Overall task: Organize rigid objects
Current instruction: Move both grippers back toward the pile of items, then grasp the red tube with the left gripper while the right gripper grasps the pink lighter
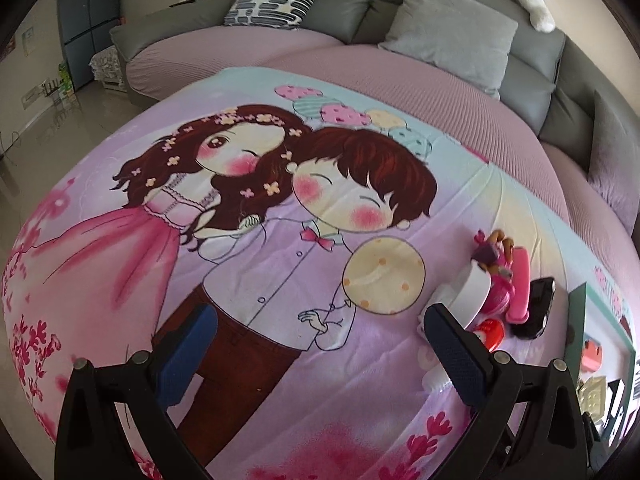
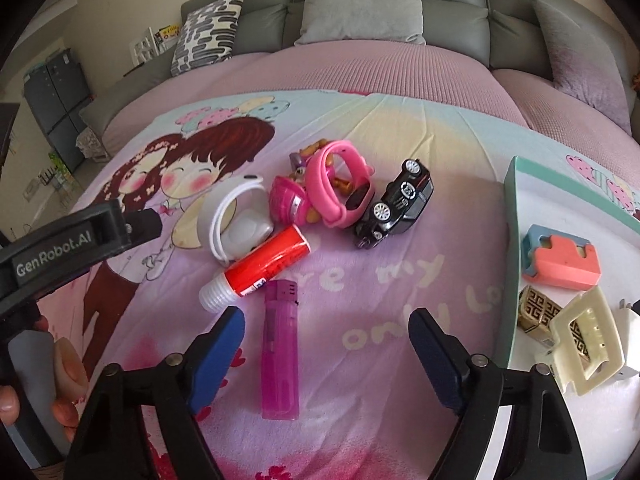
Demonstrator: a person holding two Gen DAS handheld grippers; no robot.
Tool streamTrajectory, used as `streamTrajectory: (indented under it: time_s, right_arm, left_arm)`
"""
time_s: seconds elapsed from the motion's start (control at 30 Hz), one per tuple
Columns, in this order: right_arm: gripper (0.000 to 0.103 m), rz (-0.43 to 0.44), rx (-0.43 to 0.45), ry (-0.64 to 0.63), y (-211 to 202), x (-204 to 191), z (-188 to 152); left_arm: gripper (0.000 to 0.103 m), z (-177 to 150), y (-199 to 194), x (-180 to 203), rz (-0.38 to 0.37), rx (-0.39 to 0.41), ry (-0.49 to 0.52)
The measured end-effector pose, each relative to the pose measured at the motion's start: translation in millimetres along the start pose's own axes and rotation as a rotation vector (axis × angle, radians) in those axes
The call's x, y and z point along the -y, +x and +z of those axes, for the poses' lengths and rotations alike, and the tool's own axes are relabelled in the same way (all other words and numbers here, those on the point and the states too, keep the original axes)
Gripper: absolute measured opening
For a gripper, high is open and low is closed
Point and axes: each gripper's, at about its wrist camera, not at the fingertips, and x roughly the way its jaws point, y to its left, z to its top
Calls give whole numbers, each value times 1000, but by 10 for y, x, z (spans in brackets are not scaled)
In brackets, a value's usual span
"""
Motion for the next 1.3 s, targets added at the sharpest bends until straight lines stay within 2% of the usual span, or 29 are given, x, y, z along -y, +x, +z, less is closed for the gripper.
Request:
streamTrajectory:
  time_s: [0.33, 0.43, 0.5, 0.63, 0.83, 0.97, 1.1, 1.3]
  right_arm:
    - [80, -86, -29, -61, 99, -68, -45]
    - [69, -113, -16, -46, 78, -33, -38]
    - [53, -138, -7, -34, 55, 15, -30]
    - [48, -134, -7, 10, 35, 120, -22]
    - [33, -129, -5, 42, 4, 198, -20]
    - [21, -106, -7, 77, -24, 278, -21]
    - [21, -82, -6, 98, -61, 329, -30]
    - [21, -74, 1, 134, -107, 403, -36]
  left_arm:
    - [103, -20, 87, 21, -6, -35, 10]
    - [103, -19, 98, 26, -14, -40, 13]
    - [103, -20, 107, 31, -18, -46, 14]
    - [103, -31, 122, 67, -50, -66, 26]
    - [103, -55, 141, 165, -154, -106, 43]
    - [103, -94, 146, 316, -198, -131, 102]
    - [103, -157, 170, 498, -216, -145, 175]
    - [103, -209, 248, 673, -210, -152, 230]
